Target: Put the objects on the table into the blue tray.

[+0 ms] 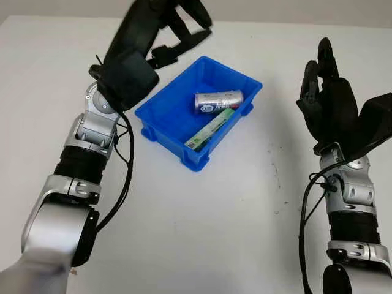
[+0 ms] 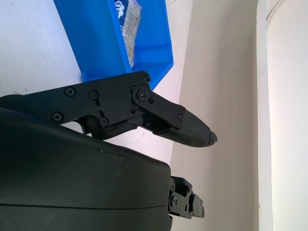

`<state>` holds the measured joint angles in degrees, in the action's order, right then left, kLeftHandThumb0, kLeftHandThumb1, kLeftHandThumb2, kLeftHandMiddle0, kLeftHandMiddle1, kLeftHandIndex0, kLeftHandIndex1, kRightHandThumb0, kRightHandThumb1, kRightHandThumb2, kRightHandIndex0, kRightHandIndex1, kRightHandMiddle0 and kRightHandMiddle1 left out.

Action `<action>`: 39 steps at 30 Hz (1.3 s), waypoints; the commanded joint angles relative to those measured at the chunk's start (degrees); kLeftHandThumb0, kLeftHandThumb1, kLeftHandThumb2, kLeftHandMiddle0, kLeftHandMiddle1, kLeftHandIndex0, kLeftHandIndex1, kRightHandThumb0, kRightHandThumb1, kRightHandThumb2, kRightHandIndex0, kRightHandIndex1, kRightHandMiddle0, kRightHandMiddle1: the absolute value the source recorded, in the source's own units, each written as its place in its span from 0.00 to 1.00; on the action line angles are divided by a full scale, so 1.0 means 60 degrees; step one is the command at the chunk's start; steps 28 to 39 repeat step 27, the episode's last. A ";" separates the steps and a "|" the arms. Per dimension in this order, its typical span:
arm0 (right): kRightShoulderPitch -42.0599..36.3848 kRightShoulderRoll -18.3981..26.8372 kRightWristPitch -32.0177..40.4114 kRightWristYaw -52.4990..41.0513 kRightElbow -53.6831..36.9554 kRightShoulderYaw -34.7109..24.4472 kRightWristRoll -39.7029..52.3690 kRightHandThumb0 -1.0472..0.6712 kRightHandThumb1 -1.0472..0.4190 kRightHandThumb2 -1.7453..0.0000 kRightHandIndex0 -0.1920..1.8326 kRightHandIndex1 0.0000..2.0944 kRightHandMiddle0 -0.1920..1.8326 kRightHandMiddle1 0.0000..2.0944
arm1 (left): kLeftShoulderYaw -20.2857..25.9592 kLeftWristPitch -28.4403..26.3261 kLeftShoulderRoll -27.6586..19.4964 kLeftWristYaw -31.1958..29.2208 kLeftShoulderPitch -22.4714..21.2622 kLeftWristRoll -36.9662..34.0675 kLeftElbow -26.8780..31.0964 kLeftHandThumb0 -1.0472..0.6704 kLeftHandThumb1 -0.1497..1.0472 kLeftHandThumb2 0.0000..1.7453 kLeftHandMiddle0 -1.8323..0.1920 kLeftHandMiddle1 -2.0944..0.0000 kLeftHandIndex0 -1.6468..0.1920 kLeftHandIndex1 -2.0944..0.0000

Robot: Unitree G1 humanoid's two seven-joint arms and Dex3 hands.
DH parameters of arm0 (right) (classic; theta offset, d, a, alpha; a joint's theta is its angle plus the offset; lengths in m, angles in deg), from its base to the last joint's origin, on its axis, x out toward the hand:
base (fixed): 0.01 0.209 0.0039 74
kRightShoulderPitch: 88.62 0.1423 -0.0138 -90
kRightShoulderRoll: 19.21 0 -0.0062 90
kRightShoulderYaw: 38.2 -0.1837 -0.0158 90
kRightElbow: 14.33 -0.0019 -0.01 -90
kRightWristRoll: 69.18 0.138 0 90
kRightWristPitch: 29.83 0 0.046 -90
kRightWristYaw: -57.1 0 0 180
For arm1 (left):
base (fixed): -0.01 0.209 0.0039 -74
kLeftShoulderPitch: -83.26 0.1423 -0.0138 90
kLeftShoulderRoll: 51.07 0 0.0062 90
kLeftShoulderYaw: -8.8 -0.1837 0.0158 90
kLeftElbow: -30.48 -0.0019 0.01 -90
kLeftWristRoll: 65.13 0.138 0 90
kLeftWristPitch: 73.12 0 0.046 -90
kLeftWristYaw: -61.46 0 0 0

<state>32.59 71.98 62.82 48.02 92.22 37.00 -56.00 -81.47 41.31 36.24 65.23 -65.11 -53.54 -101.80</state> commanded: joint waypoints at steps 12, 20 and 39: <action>0.0304 0.0074 -0.0130 -0.0171 0.0395 -0.0009 -0.0068 0.28 0.00 0.56 0.00 0.00 0.00 0.00 | 0.1335 -0.1466 -0.0817 -0.1840 -0.0564 -0.1662 -0.3970 0.25 1.00 0.37 0.99 0.99 1.00 0.98; 0.0425 0.0148 -0.0046 -0.0343 0.0526 -0.0057 -0.0038 0.28 0.00 0.55 0.00 0.00 0.00 0.00 | 0.1588 -0.1746 -0.0879 -0.2725 -0.0017 -0.2076 -0.4421 0.18 1.00 0.36 1.00 1.00 1.00 1.00; 0.0498 0.0192 -0.0151 -0.0401 0.0673 0.0036 -0.0232 0.27 0.00 0.55 0.00 0.00 0.00 0.00 | 0.1647 -0.1523 -0.0790 -0.2867 0.0312 -0.2177 -0.4350 0.17 1.00 0.36 1.00 1.00 1.00 1.00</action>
